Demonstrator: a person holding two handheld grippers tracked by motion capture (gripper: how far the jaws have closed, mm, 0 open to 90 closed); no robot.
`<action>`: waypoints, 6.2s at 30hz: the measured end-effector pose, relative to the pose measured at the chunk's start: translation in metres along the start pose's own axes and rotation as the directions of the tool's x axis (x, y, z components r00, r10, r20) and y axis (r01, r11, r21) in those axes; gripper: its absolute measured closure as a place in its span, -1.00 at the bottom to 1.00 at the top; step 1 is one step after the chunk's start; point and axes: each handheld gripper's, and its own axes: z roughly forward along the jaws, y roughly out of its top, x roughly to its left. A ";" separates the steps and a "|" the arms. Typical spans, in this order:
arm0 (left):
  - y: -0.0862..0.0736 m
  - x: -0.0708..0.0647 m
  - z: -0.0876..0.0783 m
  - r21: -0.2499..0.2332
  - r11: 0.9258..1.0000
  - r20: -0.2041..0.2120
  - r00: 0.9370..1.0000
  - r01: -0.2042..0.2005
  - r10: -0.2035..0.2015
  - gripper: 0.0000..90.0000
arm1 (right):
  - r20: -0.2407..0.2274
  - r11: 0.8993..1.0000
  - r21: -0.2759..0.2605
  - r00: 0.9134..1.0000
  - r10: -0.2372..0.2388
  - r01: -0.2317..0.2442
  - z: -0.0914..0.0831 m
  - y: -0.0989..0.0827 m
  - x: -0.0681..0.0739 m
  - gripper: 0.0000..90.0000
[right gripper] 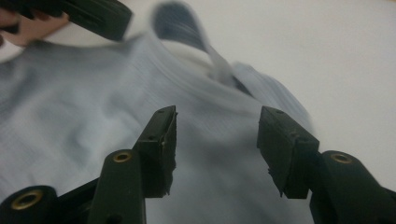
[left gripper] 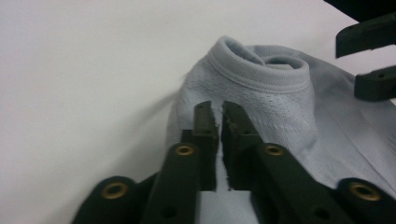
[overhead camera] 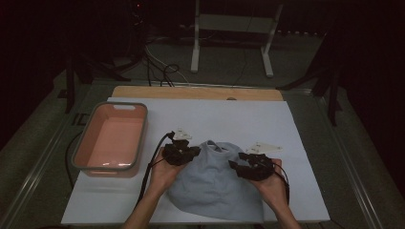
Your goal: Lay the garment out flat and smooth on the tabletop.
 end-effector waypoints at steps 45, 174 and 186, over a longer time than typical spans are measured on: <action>0.011 -0.029 0.017 0.032 0.999 0.095 0.995 -0.032 0.028 0.17 | -0.151 0.983 0.045 0.974 -0.169 0.177 -0.005 -0.020 0.044 0.93; 0.010 -0.012 -0.017 -0.042 0.995 -0.008 0.996 -0.085 0.085 0.34 | -0.219 0.998 0.049 0.975 0.036 -0.026 0.021 0.007 0.030 0.90; 0.010 -0.012 -0.008 -0.009 0.996 -0.006 0.996 -0.089 0.089 0.08 | -0.251 0.993 -0.038 0.961 -0.120 0.114 -0.002 0.001 0.050 0.90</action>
